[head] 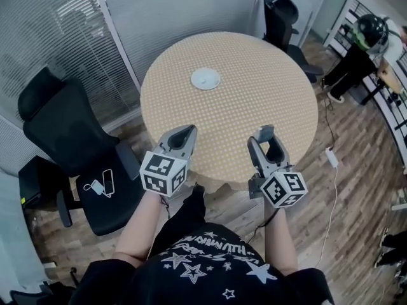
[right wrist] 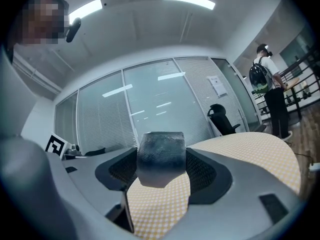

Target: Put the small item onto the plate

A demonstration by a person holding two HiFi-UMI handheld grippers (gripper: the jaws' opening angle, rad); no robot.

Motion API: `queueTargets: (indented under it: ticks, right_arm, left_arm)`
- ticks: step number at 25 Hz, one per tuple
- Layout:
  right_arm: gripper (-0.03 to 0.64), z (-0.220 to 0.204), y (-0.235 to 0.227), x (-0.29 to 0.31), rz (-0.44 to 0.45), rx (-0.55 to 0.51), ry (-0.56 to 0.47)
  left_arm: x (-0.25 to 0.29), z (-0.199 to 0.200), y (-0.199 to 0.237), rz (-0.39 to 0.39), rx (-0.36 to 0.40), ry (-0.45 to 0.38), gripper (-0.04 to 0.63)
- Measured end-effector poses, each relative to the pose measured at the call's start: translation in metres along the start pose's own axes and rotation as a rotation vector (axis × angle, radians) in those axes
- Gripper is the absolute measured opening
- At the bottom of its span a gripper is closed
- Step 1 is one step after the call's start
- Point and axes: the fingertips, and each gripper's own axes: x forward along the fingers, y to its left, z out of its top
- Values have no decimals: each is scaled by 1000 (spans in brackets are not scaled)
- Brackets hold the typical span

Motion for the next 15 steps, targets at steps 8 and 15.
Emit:
queueTargets:
  ticks: [8,15]
  right_arm:
    - [296,-1,-23,82,-10,-29,59]
    - [296,-5,-40,142,-48,-23,99]
  left_arm:
    - [57,13,57,-23,-20,-4,5]
    - [95,20,102,-45,-28,3,6]
